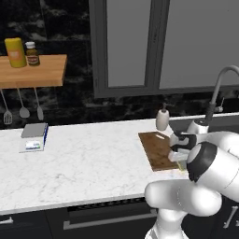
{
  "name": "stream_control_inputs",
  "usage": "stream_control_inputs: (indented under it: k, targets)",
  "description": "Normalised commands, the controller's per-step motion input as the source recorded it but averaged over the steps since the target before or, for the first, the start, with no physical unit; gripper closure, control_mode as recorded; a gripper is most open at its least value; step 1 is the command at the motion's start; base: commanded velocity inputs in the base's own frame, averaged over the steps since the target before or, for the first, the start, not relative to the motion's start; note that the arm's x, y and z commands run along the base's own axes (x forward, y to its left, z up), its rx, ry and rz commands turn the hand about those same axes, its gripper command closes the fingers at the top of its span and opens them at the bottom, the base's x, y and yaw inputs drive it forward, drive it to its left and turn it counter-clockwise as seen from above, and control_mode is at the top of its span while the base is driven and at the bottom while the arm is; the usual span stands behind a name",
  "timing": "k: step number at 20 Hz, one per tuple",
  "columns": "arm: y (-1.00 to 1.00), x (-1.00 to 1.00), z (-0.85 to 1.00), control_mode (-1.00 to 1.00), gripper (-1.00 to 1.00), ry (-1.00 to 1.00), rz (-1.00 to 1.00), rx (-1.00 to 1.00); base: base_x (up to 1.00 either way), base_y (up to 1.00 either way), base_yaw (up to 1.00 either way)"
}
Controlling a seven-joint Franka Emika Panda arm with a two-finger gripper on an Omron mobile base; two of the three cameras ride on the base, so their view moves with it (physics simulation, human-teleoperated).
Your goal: Pick up the sponge from the counter and clean the cutting board by briefly scrubbing or pressing down on the cutting board. Once finished, release the sponge.
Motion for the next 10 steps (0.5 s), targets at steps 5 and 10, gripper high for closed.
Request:
stream_control_inputs:
  k: [5,10]
  targets:
    - [-0.03,0.43,0.21,-1.00,1.00,0.01,0.00,0.02,0.00,0.00,0.00]
    - [0.10,0.49,-0.39,-1.00,1.00,-0.03,0.00,0.00,0.00,0.00,0.00]
